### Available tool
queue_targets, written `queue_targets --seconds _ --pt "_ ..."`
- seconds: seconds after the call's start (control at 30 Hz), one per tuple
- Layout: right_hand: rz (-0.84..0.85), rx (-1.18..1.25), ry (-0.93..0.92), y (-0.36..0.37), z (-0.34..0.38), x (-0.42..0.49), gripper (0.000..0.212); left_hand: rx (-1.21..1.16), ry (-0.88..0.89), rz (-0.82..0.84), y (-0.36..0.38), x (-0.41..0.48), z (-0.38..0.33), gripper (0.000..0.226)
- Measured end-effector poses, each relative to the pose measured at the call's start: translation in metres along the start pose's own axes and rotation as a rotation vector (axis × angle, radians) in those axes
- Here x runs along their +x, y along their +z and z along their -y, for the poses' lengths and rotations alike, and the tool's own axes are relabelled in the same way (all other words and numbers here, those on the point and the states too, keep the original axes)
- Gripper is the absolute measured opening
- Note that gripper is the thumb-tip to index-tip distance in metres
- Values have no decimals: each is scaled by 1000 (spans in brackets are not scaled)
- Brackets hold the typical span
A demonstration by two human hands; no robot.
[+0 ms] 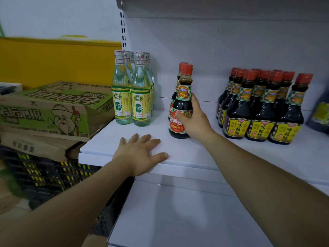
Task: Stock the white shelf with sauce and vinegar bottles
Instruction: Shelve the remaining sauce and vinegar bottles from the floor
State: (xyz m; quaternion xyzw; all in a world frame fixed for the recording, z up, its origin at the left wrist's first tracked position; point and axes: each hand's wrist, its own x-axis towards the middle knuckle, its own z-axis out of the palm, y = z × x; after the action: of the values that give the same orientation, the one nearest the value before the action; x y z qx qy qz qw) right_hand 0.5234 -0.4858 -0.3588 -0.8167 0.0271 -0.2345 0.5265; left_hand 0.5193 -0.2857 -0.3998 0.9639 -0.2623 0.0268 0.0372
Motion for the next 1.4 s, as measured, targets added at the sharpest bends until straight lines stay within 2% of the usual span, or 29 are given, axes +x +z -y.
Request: queue_targets --seconds 1.1,1.27,1.4 --pt "-14 -22 26 12 -7 21 80 -35 -6 10 -2 1 0 70" --pt "-5 -124 91 10 9 3 91 -159 -26 103 -14 1 3 69" --pt "27 -328 33 2 35 -27 98 -177 -65 41 -38 -30 14 72"
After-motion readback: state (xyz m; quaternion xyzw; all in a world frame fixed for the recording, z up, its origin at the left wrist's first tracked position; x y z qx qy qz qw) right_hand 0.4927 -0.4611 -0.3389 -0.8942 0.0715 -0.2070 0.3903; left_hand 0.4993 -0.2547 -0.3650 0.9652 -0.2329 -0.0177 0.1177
